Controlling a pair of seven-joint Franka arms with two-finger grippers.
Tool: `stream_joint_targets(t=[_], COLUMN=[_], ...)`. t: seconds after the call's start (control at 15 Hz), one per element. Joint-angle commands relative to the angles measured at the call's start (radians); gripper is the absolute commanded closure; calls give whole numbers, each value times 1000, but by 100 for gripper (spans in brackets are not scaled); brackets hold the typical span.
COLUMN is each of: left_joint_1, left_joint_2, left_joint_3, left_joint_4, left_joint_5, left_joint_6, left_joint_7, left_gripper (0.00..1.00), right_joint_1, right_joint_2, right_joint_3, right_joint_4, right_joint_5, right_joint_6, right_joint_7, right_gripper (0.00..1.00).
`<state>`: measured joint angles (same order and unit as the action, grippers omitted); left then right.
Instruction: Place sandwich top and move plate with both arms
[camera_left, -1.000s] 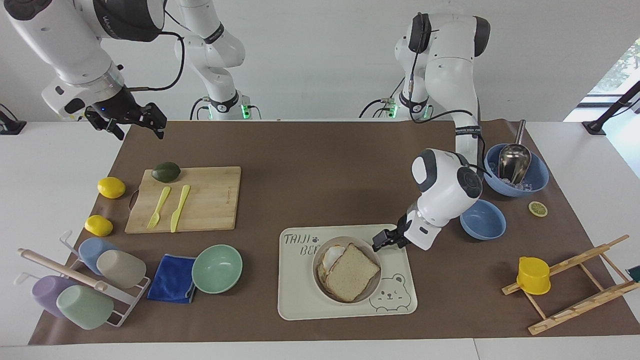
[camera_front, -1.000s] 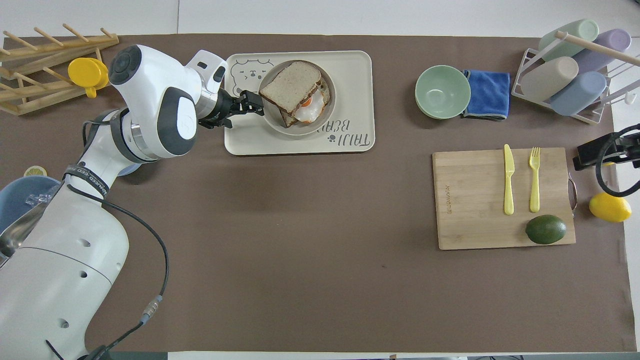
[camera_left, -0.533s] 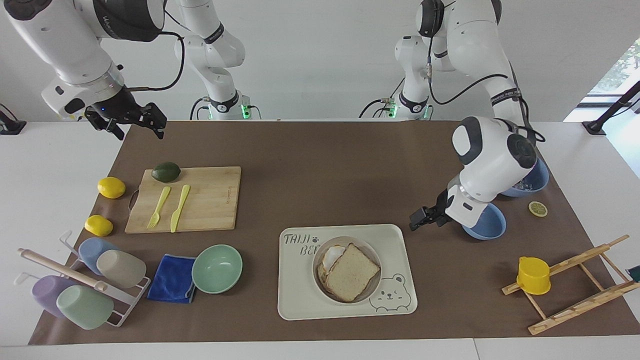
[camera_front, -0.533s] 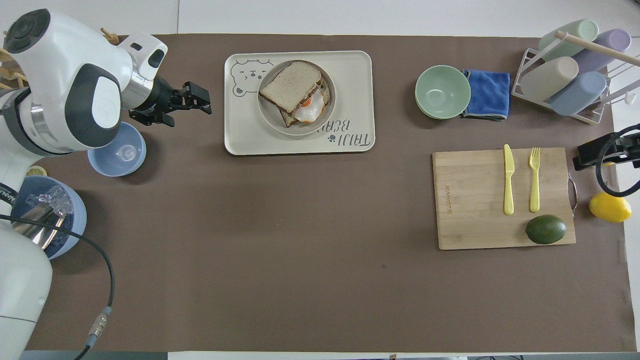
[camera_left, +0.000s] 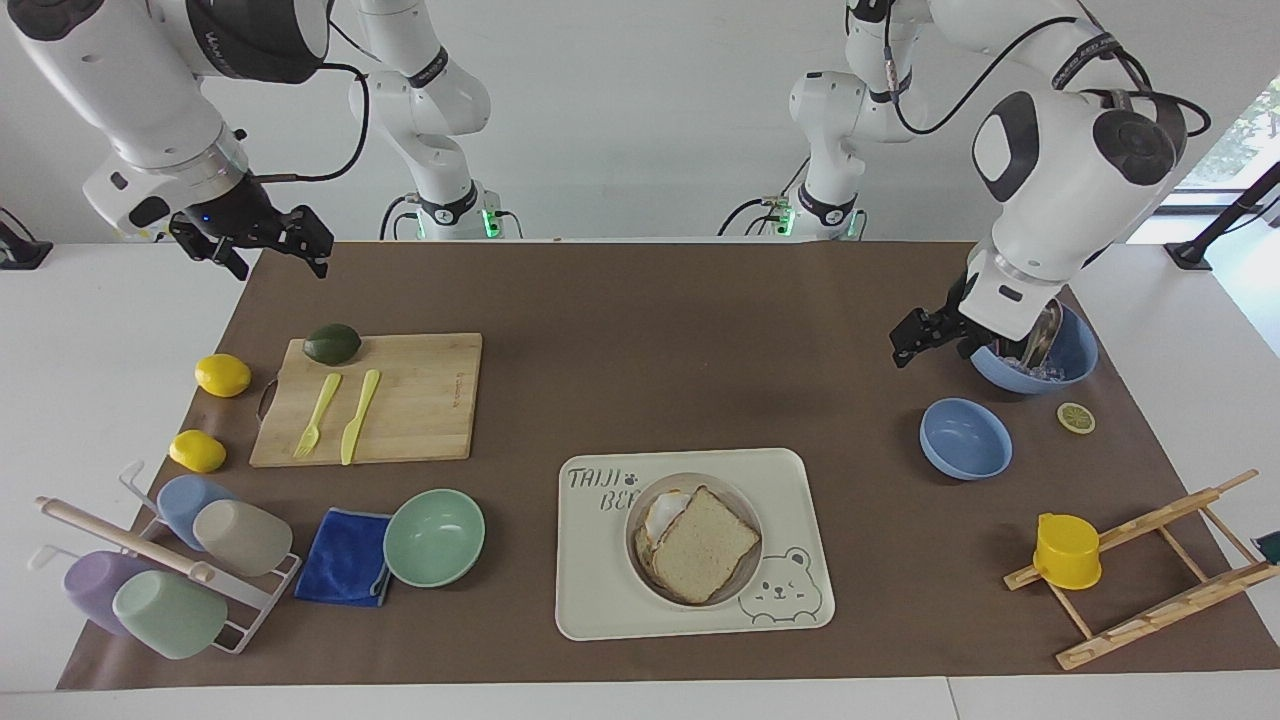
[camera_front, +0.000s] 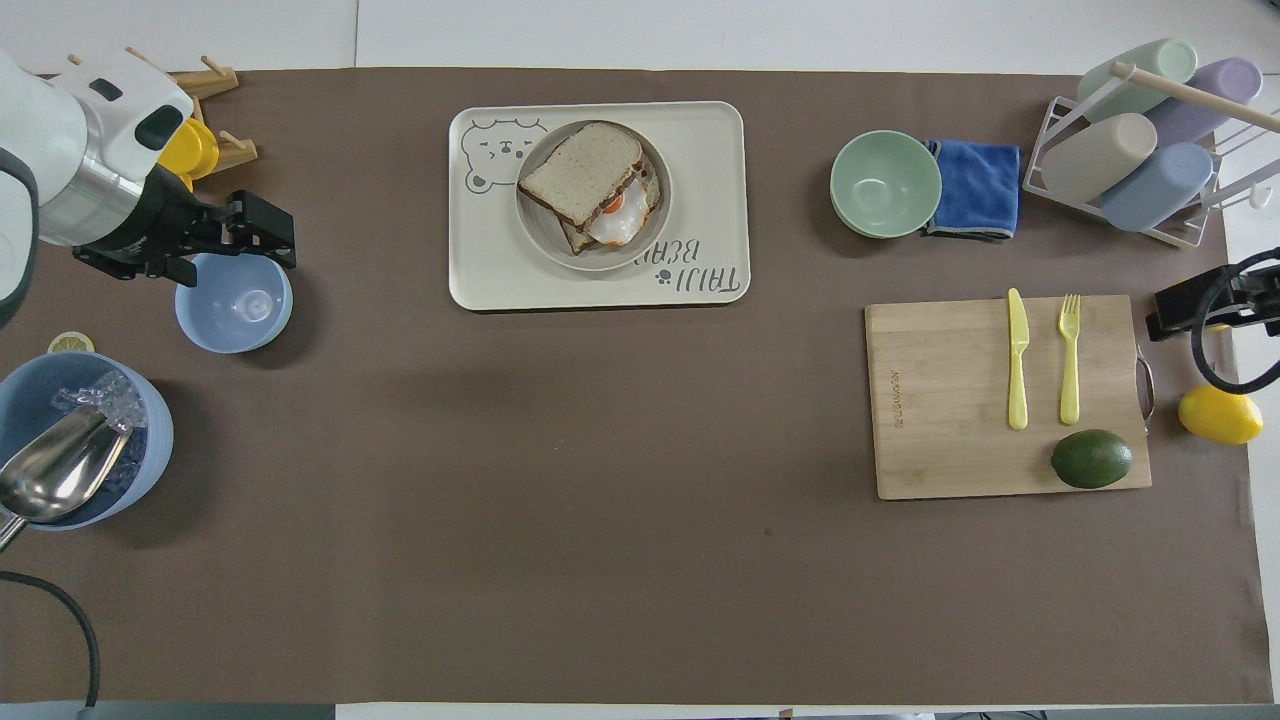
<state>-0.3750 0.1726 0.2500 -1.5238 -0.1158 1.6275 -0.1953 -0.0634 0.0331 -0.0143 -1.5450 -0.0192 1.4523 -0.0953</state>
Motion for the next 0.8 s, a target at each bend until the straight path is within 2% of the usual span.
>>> stream_joint_targets(t=[0.0, 0.13, 0.27, 0.4, 0.53, 0.73], left_joint_1=[11, 31, 100, 181, 261, 265], left_joint_2=[-93, -148, -191, -197, -217, -209], left_joint_3=[2, -2, -50, -133, -228, -244], left_joint_4=[-24, -35, -61, -76, -134, -173], left_joint_5=[31, 31, 31, 31, 31, 34], left_joint_6=[-84, -116, -132, -143, -91, -34], left_joint_7=[11, 34, 79, 134, 139, 137], left_gripper=[0, 0, 0, 0, 0, 0], right_joint_1=[-18, -16, -15, -15, -15, -10], right_joint_2=[-12, -12, -13, -12, -13, -18], right_joint_3=[8, 10, 10, 10, 10, 14], right_joint_4=[-12, -12, -11, -9, -7, -7], right_joint_5=[22, 22, 22, 22, 22, 22], right_joint_6=[8, 8, 6, 5, 5, 0], right_joint_7=[-20, -20, -20, -21, -21, -21], right_gripper=[0, 0, 0, 0, 0, 0])
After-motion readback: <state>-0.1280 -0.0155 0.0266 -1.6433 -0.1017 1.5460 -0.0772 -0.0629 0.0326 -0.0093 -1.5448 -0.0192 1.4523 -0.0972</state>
